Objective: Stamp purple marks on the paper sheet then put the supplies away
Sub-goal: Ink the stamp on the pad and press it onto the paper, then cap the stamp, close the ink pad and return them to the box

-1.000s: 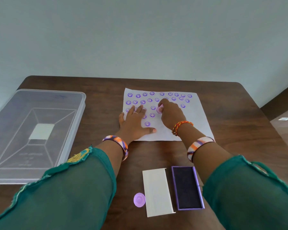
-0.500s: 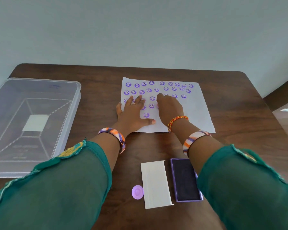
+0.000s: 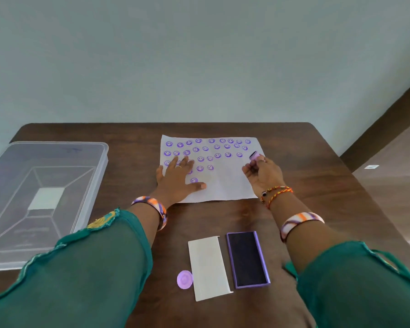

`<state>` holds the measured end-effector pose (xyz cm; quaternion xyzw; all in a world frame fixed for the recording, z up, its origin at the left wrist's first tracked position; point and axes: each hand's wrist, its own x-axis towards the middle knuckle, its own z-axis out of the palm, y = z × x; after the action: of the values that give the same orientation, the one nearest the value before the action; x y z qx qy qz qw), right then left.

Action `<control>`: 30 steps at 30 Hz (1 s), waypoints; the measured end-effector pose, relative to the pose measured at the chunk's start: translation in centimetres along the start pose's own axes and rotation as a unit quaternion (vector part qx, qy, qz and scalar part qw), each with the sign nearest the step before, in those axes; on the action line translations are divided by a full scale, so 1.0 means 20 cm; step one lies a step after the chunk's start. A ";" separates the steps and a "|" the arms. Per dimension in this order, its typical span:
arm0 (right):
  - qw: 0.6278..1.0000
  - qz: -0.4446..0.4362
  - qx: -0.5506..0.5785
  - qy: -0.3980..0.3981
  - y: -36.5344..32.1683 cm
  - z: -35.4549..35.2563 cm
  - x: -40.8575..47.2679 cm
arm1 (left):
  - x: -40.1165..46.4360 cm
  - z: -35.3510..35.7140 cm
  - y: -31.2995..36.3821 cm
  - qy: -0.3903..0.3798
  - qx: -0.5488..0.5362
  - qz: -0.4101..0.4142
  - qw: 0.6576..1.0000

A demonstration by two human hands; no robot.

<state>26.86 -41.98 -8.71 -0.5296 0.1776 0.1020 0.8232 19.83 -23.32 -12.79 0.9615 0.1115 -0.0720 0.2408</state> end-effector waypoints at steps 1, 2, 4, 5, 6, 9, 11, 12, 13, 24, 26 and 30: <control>1.000 0.004 0.002 -0.004 0.00 -0.01 -0.02 | -0.01 -0.01 0.01 0.010 -0.001 0.010 1.000; 1.000 0.009 0.003 -0.008 0.00 -0.02 -0.04 | -0.02 -0.01 0.01 0.019 0.000 0.020 1.000; 1.000 0.019 0.008 -0.018 0.01 -0.05 -0.09 | -0.06 -0.03 0.03 0.038 -0.004 0.042 0.998; 0.999 0.024 0.008 -0.023 0.02 -0.05 -0.11 | -0.08 -0.05 0.04 0.046 -0.004 0.051 0.998; 0.999 0.028 0.004 -0.028 0.02 -0.06 -0.13 | -0.11 -0.05 0.04 0.055 -0.002 0.061 0.997; 0.998 0.038 -0.010 -0.041 0.06 -0.07 -0.22 | -0.19 -0.07 0.05 0.086 0.007 0.077 0.993; 0.998 0.041 -0.017 -0.049 0.08 -0.09 -0.29 | -0.28 -0.07 0.05 0.109 0.026 0.076 0.991; 0.997 0.039 -0.029 -0.058 0.09 -0.09 -0.33 | -0.33 -0.06 0.04 0.120 0.037 0.074 0.989; 0.996 0.035 -0.048 -0.072 0.10 -0.10 -0.36 | -0.38 -0.04 0.03 0.130 0.040 0.070 0.988; 0.868 -0.118 -0.413 -0.250 0.28 -0.19 -0.68 | -0.87 0.16 -0.07 0.132 -0.072 0.006 0.989; 0.825 -0.144 -0.471 -0.276 0.32 -0.20 -0.72 | -0.92 0.18 -0.07 0.117 -0.092 0.002 0.989; 0.731 -0.198 -0.574 -0.313 0.34 -0.20 -0.81 | -0.98 0.21 -0.09 0.070 -0.085 0.005 0.994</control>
<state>8.86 -42.42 -9.35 -0.8627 -0.2909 0.1791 0.3730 0.10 -27.38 -13.44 0.9407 0.1288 0.0061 0.3138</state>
